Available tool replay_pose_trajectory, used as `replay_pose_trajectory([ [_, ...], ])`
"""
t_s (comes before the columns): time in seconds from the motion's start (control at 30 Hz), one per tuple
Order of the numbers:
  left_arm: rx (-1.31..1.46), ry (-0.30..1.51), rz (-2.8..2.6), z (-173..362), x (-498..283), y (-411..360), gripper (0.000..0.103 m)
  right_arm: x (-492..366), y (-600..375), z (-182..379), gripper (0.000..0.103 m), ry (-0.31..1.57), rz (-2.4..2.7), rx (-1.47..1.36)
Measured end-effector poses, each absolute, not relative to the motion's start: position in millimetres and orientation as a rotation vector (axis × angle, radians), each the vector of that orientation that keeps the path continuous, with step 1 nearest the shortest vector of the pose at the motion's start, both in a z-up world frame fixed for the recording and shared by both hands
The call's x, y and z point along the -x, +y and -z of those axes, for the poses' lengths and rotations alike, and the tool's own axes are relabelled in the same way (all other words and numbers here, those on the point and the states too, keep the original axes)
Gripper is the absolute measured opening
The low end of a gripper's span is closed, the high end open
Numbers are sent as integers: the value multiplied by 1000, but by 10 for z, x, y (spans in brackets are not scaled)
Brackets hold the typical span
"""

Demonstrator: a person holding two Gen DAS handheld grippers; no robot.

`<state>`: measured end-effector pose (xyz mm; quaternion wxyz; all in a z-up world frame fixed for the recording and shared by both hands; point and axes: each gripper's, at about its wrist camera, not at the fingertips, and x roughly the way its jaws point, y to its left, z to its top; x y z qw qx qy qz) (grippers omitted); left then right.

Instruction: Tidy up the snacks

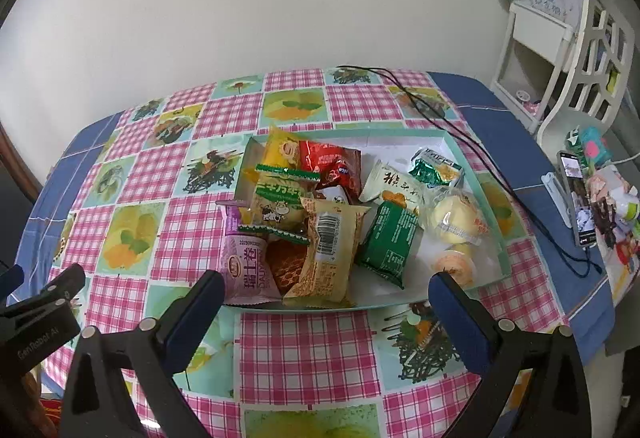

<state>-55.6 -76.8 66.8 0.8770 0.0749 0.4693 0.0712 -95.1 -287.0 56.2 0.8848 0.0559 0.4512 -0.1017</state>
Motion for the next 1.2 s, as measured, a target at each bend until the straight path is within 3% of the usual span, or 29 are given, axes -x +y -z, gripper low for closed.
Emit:
replay_pose_trajectory([
  [1.2, -142, 1032, -143, -609, 505, -740, 100, 943, -2876, -558, 103, 957, 206, -109],
])
